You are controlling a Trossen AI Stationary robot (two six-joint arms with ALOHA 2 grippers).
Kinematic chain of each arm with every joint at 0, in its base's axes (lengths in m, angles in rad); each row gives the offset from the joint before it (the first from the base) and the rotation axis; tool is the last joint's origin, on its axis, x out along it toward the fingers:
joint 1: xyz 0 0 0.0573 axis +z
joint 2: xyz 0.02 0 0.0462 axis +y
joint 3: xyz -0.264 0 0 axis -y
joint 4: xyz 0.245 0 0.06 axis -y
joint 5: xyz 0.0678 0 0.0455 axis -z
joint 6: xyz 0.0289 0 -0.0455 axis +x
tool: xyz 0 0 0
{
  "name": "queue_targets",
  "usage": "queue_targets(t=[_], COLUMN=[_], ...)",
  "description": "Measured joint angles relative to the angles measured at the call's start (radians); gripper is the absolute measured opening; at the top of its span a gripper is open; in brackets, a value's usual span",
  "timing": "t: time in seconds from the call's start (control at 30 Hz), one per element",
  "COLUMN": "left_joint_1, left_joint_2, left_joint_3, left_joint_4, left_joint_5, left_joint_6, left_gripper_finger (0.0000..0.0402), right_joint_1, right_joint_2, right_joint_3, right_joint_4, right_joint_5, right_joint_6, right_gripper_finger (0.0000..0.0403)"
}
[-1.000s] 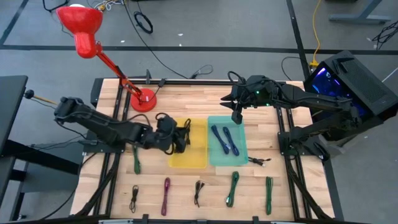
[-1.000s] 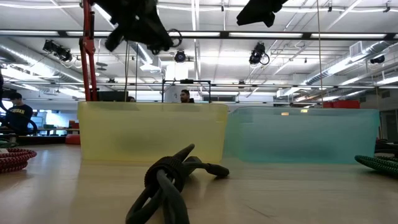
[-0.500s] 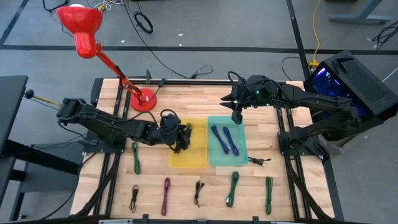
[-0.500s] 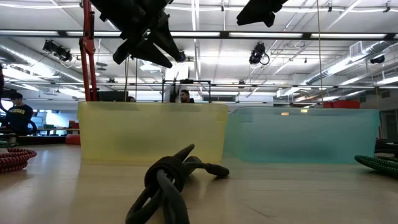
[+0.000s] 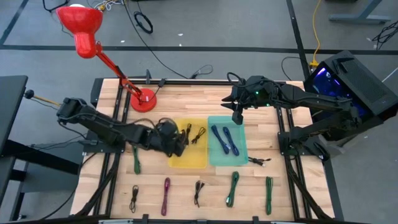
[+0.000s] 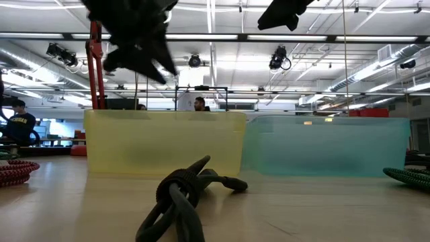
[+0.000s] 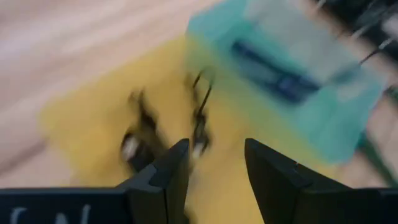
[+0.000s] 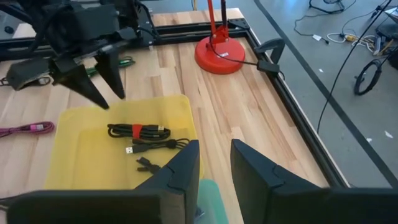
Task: Pick & Place USB Port
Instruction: Put the top green charger cable into the green bin
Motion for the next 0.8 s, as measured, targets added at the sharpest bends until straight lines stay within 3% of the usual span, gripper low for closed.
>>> queue_targets(t=[0.37, 0.57, 0.8], left_joint_1=[-0.304, -0.462, -0.541], left_joint_2=[0.0, 0.0, 0.0], left_joint_3=[0.0, 0.0, 0.0], left_joint_4=[-0.535, -0.712, -0.822], left_joint_5=[0.036, 0.191, 0.319], left_joint_6=[-0.679, -1.023, -1.249], left_gripper_finger=[0.0134, 0.0133, 0.0133], right_joint_1=[0.0, 0.0, 0.0], right_joint_2=[0.0, 0.0, 0.0], right_joint_3=[0.0, 0.0, 0.0], right_joint_4=[-0.005, -0.005, -0.005], right_joint_5=[0.0, 0.0, 0.0], right_joint_6=[-0.008, -0.008, -0.011], right_gripper_finger=[0.0094, 0.0094, 0.0094])
